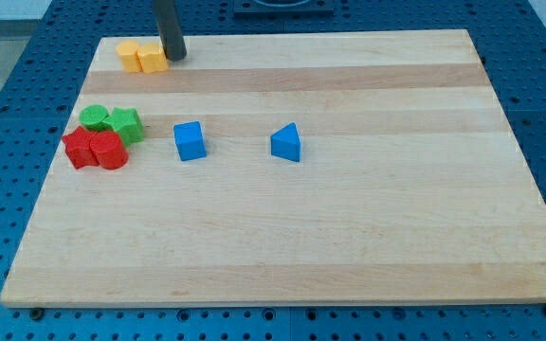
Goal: Push the blue triangle into yellow hexagon
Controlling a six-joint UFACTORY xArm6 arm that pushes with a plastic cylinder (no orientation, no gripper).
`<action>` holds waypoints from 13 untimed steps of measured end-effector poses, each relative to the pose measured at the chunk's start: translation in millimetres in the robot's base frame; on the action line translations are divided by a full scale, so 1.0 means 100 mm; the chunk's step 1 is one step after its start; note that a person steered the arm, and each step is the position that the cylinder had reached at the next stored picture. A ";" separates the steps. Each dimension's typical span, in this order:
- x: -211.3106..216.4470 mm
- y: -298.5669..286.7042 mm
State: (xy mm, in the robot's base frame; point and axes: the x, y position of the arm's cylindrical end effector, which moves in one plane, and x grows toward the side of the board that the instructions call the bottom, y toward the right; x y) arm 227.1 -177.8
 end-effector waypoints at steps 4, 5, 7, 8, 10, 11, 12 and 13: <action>0.39 0.69; 0.82 1.13; 1.54 2.12; 1.90 2.56; 2.50 2.49; 2.18 2.28; 1.75 1.88; 1.79 1.74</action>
State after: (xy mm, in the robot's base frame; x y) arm 405.6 -3.4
